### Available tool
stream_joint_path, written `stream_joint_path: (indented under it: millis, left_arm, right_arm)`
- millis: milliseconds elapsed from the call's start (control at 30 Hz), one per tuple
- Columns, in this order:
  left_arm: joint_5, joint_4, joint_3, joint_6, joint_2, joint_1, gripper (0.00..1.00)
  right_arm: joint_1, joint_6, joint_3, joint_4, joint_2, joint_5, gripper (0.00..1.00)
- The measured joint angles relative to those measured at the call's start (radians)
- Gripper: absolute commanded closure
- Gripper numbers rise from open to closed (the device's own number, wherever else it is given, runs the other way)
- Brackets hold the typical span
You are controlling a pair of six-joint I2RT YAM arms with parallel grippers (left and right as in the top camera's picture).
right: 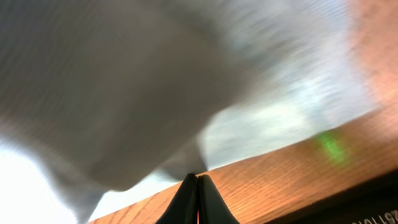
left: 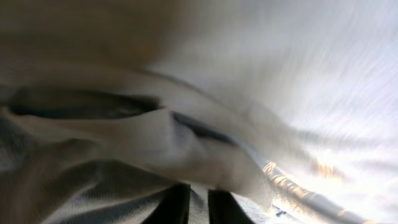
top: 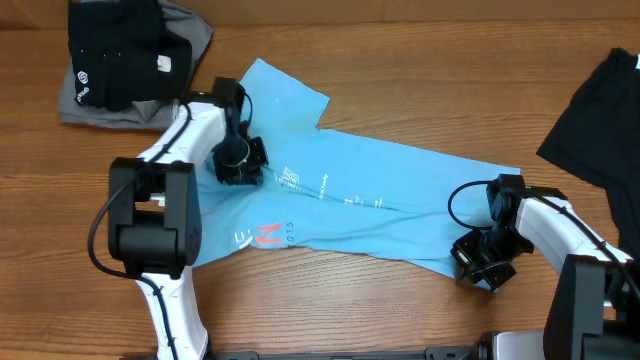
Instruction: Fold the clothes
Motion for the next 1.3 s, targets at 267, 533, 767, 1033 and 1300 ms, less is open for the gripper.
stream_joint_path:
  millis: [267,533,767,1033,1300]
  left_arm:
    - [0.029,0.020,0.019,-0.018,0.007,0.132,0.74]
    - [-0.002,-0.116,0.105,0.014,0.053,0.174,0.75]
    - [-0.003,-0.274,0.235,0.063,0.077,0.143,0.78]
    - [-0.033,-0.265,0.263,0.090,-0.011,0.005,0.24]
    - [-0.064,-0.278,0.271,0.092,-0.050,-0.045,0.07]
  right_arm:
    - [0.000,0.076,0.000,-0.004,0.000,0.045,0.96]
    - [-0.020,0.111,0.000,-0.003,0.000,0.103,0.96]
    - [-0.020,0.097,0.078,-0.072,-0.029,0.138,0.96]
    - [-0.007,-0.153,0.171,0.030,-0.117,0.031,0.85]
    - [0.029,-0.236,0.104,0.109,-0.074,-0.064,0.96]
